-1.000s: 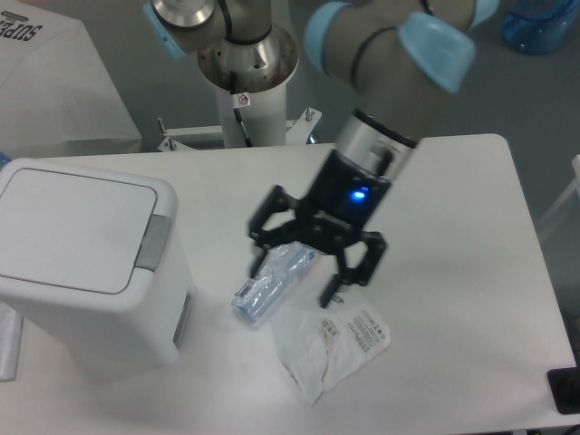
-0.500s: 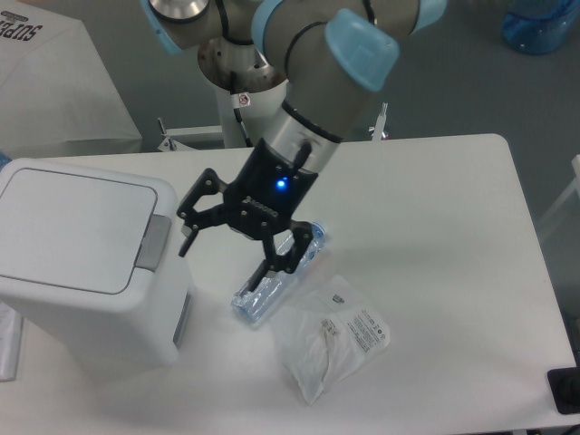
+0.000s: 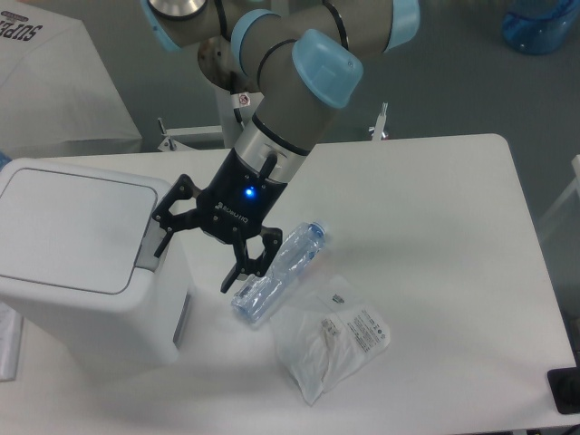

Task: Open the trash can
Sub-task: 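Push the gripper fingers against the bin lid edge to flip it open, then withdraw the gripper from the open bin back over the bottle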

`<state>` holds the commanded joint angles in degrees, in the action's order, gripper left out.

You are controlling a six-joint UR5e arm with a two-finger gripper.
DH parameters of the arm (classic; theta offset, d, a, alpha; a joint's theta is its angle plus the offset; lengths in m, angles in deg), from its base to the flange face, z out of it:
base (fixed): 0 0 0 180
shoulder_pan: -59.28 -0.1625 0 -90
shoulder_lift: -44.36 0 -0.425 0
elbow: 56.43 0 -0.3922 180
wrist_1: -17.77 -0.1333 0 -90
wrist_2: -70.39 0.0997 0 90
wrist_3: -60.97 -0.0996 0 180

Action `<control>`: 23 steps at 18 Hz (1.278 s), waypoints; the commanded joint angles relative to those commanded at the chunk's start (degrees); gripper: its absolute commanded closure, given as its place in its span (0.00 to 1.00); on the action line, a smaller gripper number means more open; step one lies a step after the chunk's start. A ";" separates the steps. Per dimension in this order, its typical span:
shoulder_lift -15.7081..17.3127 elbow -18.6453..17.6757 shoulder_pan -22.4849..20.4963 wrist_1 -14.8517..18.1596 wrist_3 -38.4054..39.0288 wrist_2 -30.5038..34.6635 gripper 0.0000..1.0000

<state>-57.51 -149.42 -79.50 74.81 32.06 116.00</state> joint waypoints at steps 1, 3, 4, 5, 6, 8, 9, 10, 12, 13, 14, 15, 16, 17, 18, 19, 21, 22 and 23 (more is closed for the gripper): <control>0.00 -0.26 0.00 -0.09 0.00 -0.09 0.00; 0.09 -0.53 0.00 -0.09 0.00 -0.09 0.00; 0.09 -0.62 0.09 -0.09 0.00 -0.09 0.00; 0.09 -0.62 0.09 -0.09 0.00 -0.09 0.00; 0.09 -0.53 0.09 -0.09 0.00 0.00 0.00; 0.09 -0.53 0.09 -0.09 0.00 0.00 0.00; 0.09 -0.44 0.09 -0.09 0.00 -0.09 0.00; 0.17 -0.35 0.09 -0.17 0.09 -0.09 0.00; 0.26 0.34 0.00 -0.61 0.17 -0.17 0.00; 0.26 0.87 -0.09 -0.70 0.18 -0.26 0.00; 0.18 1.83 -0.26 -0.70 0.18 -0.35 0.00; 0.00 2.54 -0.61 -0.70 0.00 -0.35 0.00; 0.00 3.24 -1.05 -0.88 -0.09 -0.09 0.00; -0.17 4.03 -1.58 -1.23 -0.52 -0.09 0.00; -0.18 4.65 -2.54 -1.58 -1.14 -0.09 0.00; -0.26 5.44 -3.51 -1.67 -2.53 0.00 0.00; -0.61 6.76 -4.83 -1.76 -6.04 0.17 0.00; -0.70 6.77 -5.62 -1.84 -8.33 0.87 0.00; -0.96 6.68 -6.41 -1.84 -11.22 2.27 0.00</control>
<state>-58.47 -142.74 -85.91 72.96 20.84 118.27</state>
